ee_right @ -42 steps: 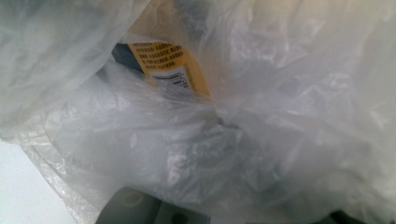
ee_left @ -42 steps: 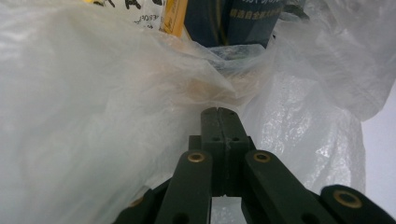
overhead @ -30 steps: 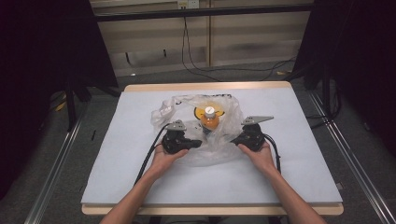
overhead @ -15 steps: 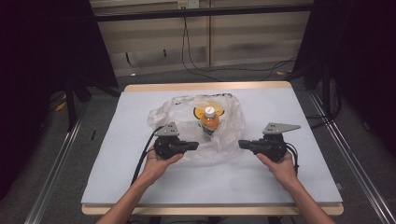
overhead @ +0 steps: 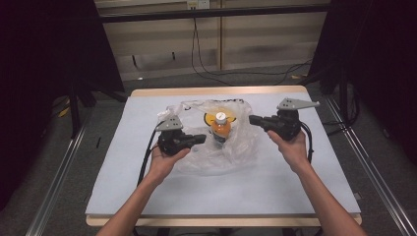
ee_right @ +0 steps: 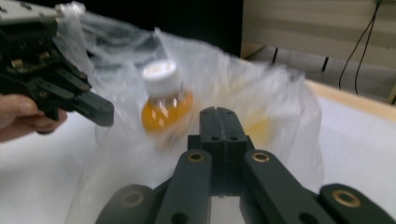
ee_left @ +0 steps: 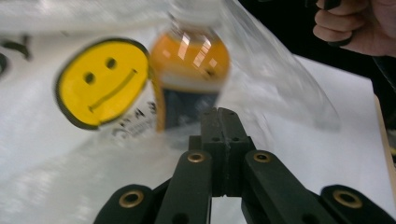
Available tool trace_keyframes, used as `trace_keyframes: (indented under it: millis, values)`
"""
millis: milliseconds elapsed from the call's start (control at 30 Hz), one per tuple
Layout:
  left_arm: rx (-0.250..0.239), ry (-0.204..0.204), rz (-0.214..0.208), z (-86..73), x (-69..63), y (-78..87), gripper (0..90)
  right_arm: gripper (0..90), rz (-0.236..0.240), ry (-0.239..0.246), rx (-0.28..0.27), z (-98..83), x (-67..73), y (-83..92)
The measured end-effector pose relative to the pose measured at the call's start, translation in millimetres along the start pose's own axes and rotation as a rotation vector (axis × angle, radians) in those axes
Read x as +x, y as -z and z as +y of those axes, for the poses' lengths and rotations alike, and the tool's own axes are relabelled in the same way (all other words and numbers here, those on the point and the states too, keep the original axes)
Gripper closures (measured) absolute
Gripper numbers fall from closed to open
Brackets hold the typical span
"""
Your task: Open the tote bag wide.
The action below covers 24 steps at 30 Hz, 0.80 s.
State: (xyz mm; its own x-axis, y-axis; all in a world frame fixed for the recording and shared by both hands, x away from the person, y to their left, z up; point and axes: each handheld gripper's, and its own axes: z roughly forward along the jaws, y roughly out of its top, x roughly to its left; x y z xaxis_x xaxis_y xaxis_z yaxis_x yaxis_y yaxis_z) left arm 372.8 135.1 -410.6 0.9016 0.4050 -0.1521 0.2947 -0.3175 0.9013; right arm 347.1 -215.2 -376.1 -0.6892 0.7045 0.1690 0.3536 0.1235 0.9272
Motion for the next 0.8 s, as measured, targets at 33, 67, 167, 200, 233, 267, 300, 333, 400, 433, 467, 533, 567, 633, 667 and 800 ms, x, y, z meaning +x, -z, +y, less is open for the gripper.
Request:
trace_keyframes:
  millis: [33,67,167,200,233,267,300,333,400,433,467,533,567,633,667,800]
  values:
    - [-0.009,0.001,0.012,2.1,2.4,-0.7,90.0,90.0,-0.001,0.001,-0.007,6.0,-1.6,-3.7]
    - [-0.01,0.003,0.016,3.9,4.9,-2.3,90.0,90.0,-0.001,-0.003,-0.012,11.5,-3.5,-8.5]
    - [0.003,0.011,0.033,7.7,13.1,-10.6,90.0,90.0,0.0,-0.003,-0.019,24.7,-8.1,-25.5]
    - [0.011,0.018,0.035,8.3,16.3,-13.6,90.0,90.0,0.002,0.0,-0.015,28.3,-9.0,-31.7]
    - [0.015,0.024,0.036,8.6,19.7,-16.8,90.0,90.0,0.003,0.001,-0.014,31.1,-10.0,-37.9]
    - [0.025,0.03,0.049,8.3,23.3,-20.5,90.0,90.0,0.007,-0.001,-0.007,33.2,-11.2,-44.4]
    - [0.031,0.033,0.055,7.3,25.5,-23.1,90.0,90.0,0.005,0.005,0.007,34.3,-12.5,-52.5]
    - [0.045,0.041,0.06,4.9,28.3,-27.0,90.0,90.0,-0.001,0.007,0.015,33.5,-13.3,-57.3]
    - [0.09,0.043,0.078,-1.9,34.3,-34.1,90.0,90.0,0.005,-0.006,0.051,26.3,-17.3,-69.6]
    - [0.107,0.05,0.075,-5.7,37.5,-37.3,90.0,90.0,0.007,-0.011,0.075,20.2,-19.0,-75.1]
    - [0.122,0.059,0.078,-9.3,40.0,-40.2,90.0,90.0,0.009,-0.014,0.104,13.5,-19.8,-80.2]
    - [0.144,0.063,0.077,-15.7,43.3,-46.1,90.0,90.0,0.012,-0.017,0.14,-0.9,-20.8,-87.5]
    - [0.161,0.067,0.085,-18.3,44.2,-48.6,90.0,90.0,0.029,-0.03,0.157,-7.7,-21.7,-90.3]
    - [0.197,0.068,0.097,-23.7,45.7,-54.3,90.0,90.0,0.008,-0.036,0.195,-21.7,-22.9,-95.4]
    - [0.22,0.069,0.094,-26.4,46.7,-56.3,90.0,90.0,0.011,-0.039,0.223,-29.0,-24.5,-98.4]
    - [0.257,0.072,0.102,-36.4,48.4,-59.3,90.0,90.0,-0.04,-0.031,0.334,-59.6,-35.9,-104.6]
